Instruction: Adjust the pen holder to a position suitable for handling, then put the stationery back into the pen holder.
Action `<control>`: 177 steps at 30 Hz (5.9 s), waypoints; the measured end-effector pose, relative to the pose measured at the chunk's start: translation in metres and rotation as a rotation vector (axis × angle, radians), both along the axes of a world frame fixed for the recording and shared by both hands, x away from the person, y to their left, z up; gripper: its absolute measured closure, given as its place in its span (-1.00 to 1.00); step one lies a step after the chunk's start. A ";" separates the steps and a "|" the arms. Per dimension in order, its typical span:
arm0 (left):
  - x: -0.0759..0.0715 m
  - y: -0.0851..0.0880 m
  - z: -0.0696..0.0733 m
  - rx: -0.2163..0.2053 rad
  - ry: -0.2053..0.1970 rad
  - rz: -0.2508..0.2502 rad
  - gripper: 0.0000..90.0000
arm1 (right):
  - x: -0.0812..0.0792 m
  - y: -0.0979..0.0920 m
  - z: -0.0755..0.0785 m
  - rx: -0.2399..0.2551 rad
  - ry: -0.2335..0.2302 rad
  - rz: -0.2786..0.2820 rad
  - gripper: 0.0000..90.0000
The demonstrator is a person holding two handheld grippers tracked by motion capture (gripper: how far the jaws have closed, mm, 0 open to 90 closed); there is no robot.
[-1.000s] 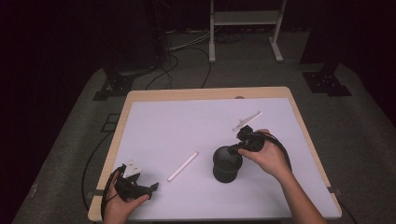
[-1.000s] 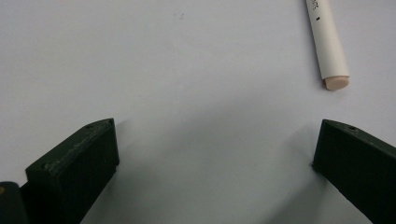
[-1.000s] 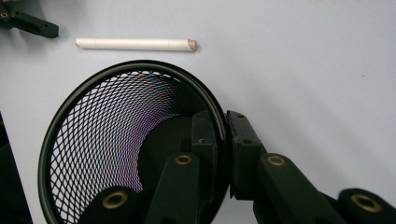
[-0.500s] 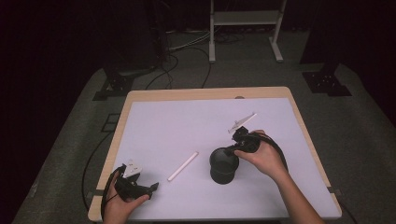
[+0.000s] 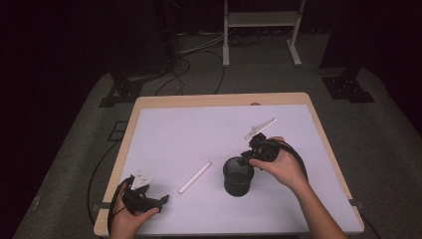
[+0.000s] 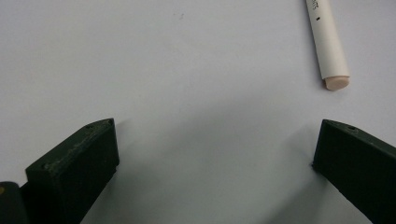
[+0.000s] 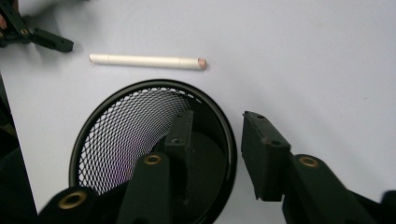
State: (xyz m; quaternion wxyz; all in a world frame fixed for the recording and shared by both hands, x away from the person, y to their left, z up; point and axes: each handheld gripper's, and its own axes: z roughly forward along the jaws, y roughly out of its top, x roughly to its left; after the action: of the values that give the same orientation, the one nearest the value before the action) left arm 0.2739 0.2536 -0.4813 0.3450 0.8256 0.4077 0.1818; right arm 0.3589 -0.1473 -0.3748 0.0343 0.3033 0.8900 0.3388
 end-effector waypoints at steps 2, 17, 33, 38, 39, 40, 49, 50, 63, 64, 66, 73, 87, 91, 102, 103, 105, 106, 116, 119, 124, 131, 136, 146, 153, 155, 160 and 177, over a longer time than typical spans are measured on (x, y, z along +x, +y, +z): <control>0.000 0.000 0.000 -0.005 0.003 0.003 -1.00 | -0.001 -0.007 0.005 0.011 -0.031 -0.016 0.24; 0.000 0.000 0.000 -0.003 0.003 0.003 -1.00 | -0.011 -0.046 0.006 0.078 -0.143 -0.111 -0.33; 0.000 0.000 0.000 -0.002 0.005 0.002 -1.00 | -0.030 -0.086 -0.013 0.101 -0.170 -0.215 -0.52; 0.000 0.000 0.000 -0.003 0.005 0.004 -1.00 | -0.038 -0.101 -0.022 0.103 -0.187 -0.238 -0.53; 0.000 0.000 0.000 -0.002 0.005 0.002 -1.00 | -0.040 -0.107 -0.028 0.099 -0.187 -0.253 -0.54; 0.000 0.000 0.000 -0.002 0.006 0.002 -1.00 | -0.042 -0.109 -0.031 0.093 -0.193 -0.262 -0.54; 0.000 0.000 0.000 0.001 0.006 0.001 -1.00 | -0.051 -0.129 -0.054 0.067 -0.188 -0.305 -0.55; 0.000 0.000 0.000 0.000 0.006 0.002 -1.00 | -0.052 -0.132 -0.057 0.069 -0.185 -0.309 -0.55; 0.000 -0.001 0.000 -0.001 0.007 0.002 -1.00 | -0.063 -0.152 -0.090 0.044 -0.168 -0.362 -0.56; 0.000 0.000 0.000 -0.001 0.007 0.001 -1.00 | -0.063 -0.153 -0.091 0.043 -0.166 -0.364 -0.56; 0.000 -0.001 0.000 0.000 0.006 0.001 -1.00 | -0.064 -0.154 -0.097 0.036 -0.160 -0.375 -0.56; 0.000 0.000 0.000 0.002 0.005 0.000 -1.00 | -0.068 -0.155 -0.106 0.019 -0.184 -0.396 -0.56; -0.004 -0.001 0.012 -0.006 -0.023 -0.012 -0.70 | -0.070 -0.152 -0.108 -0.002 -0.208 -0.393 -0.58; -0.004 -0.004 0.018 -0.006 -0.018 -0.018 -0.61 | -0.070 -0.152 -0.108 -0.003 -0.208 -0.393 -0.58; 0.005 -0.014 0.036 -0.004 0.001 -0.048 -0.47 | -0.070 -0.153 -0.108 0.000 -0.206 -0.394 -0.58; 0.006 -0.016 0.037 -0.006 0.002 -0.049 -0.46 | -0.070 -0.153 -0.108 0.000 -0.206 -0.394 -0.58; 0.007 -0.018 0.039 -0.004 0.002 -0.061 -0.41 | -0.070 -0.153 -0.108 0.001 -0.205 -0.394 -0.58; 0.009 -0.021 0.040 0.004 0.004 -0.071 -0.40 | -0.070 -0.153 -0.108 0.001 -0.206 -0.394 -0.58; 0.019 -0.031 0.050 0.004 0.016 -0.077 -0.26 | -0.070 -0.153 -0.108 0.002 -0.203 -0.394 -0.58; 0.023 -0.035 0.053 -0.004 0.023 -0.078 -0.23 | -0.070 -0.153 -0.108 0.002 -0.204 -0.394 -0.58; 0.029 -0.041 0.058 -0.001 0.039 -0.086 -0.13 | -0.070 -0.153 -0.108 0.003 -0.203 -0.394 -0.58; 0.039 -0.052 0.063 -0.012 0.066 -0.094 -0.01 | -0.070 -0.153 -0.108 0.003 -0.203 -0.394 -0.58; 0.046 -0.059 0.065 -0.005 0.087 -0.098 0.06 | -0.070 -0.153 -0.108 0.003 -0.204 -0.394 -0.58; 0.062 -0.076 0.066 -0.002 0.132 -0.106 0.23 | -0.070 -0.153 -0.108 0.003 -0.203 -0.395 -0.58; 0.074 -0.092 0.066 0.023 0.165 -0.119 0.29 | -0.070 -0.153 -0.108 0.003 -0.203 -0.394 -0.58; 0.076 -0.094 0.066 0.031 0.166 -0.120 0.29 | -0.070 -0.153 -0.108 0.003 -0.203 -0.395 -0.58; 0.086 -0.108 0.068 0.058 0.190 -0.126 0.33 | -0.070 -0.153 -0.108 0.003 -0.202 -0.395 -0.58; 0.106 -0.140 0.060 0.104 0.269 -0.155 0.52 | -0.070 -0.153 -0.108 0.003 -0.201 -0.394 -0.58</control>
State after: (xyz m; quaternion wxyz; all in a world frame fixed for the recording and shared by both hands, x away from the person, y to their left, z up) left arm 0.3795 0.1140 -0.4214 0.2571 0.8883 0.3752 0.0635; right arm 0.2891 -0.3004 -0.4832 0.1880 0.4361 0.8050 0.3556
